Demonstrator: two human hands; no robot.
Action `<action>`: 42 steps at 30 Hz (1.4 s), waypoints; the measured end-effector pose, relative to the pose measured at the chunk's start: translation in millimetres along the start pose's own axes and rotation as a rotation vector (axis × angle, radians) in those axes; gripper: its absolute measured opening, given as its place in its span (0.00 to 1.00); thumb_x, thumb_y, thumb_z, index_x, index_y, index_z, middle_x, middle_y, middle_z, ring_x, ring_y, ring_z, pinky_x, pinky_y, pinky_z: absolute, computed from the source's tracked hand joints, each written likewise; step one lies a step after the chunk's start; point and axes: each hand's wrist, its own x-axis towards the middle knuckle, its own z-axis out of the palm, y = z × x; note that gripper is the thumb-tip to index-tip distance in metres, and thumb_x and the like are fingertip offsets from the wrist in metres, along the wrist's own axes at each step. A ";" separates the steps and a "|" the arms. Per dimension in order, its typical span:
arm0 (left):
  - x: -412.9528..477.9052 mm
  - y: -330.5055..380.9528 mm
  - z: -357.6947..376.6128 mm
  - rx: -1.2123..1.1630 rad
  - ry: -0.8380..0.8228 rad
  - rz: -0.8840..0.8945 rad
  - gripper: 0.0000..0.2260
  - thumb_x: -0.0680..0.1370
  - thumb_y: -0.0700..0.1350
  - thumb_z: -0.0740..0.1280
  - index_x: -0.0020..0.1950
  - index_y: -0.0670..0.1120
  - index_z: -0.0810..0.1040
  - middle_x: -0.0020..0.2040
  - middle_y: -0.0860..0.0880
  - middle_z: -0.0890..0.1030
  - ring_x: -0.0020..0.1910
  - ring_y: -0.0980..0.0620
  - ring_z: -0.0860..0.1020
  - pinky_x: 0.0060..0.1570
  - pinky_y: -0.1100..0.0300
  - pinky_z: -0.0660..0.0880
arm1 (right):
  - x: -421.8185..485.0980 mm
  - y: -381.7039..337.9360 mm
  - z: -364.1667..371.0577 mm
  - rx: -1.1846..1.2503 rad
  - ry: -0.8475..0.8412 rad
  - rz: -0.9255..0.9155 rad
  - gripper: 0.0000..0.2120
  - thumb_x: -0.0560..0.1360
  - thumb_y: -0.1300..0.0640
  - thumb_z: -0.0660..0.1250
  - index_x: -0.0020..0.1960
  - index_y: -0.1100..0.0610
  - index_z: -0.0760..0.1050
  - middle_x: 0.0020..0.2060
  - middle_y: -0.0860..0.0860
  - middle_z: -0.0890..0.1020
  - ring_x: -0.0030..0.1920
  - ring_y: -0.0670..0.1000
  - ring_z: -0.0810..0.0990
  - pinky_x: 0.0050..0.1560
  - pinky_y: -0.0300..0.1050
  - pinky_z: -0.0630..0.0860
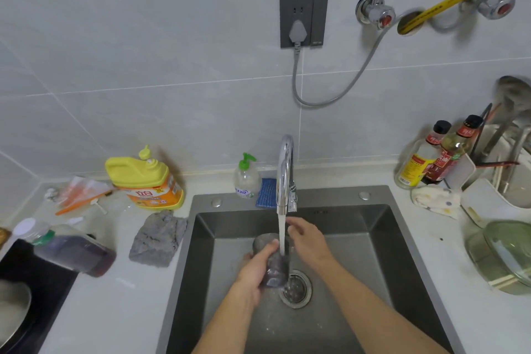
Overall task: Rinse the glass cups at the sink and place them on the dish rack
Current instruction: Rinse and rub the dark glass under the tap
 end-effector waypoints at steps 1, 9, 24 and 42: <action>-2.7 0.4 0.3 0.018 0.013 0.022 0.30 0.73 0.49 0.81 0.67 0.43 0.70 0.56 0.35 0.84 0.40 0.40 0.87 0.33 0.51 0.82 | 3.9 -3.5 1.1 0.005 0.005 -0.006 0.16 0.85 0.59 0.61 0.71 0.55 0.77 0.66 0.51 0.81 0.65 0.49 0.78 0.65 0.39 0.69; -7.7 9.6 -5.9 0.035 -0.009 0.040 0.33 0.69 0.48 0.83 0.66 0.43 0.69 0.58 0.36 0.83 0.52 0.37 0.86 0.54 0.37 0.83 | 19.4 -16.8 -9.9 0.015 -0.031 -0.065 0.17 0.86 0.59 0.60 0.73 0.57 0.73 0.69 0.50 0.78 0.68 0.48 0.75 0.67 0.38 0.66; 7.6 7.1 -4.4 -0.028 -0.157 -0.256 0.25 0.80 0.59 0.70 0.60 0.37 0.82 0.48 0.35 0.87 0.42 0.36 0.87 0.51 0.37 0.84 | -23.8 4.0 29.6 0.331 -0.279 0.481 0.24 0.82 0.35 0.61 0.60 0.53 0.81 0.51 0.54 0.88 0.55 0.57 0.86 0.53 0.49 0.79; -0.3 -3.6 8.6 0.137 -0.299 -0.329 0.24 0.79 0.59 0.72 0.55 0.36 0.81 0.43 0.34 0.86 0.35 0.37 0.85 0.30 0.45 0.84 | -59.8 19.1 19.2 0.467 -0.085 0.567 0.21 0.83 0.38 0.59 0.55 0.55 0.80 0.41 0.54 0.87 0.38 0.54 0.85 0.48 0.52 0.83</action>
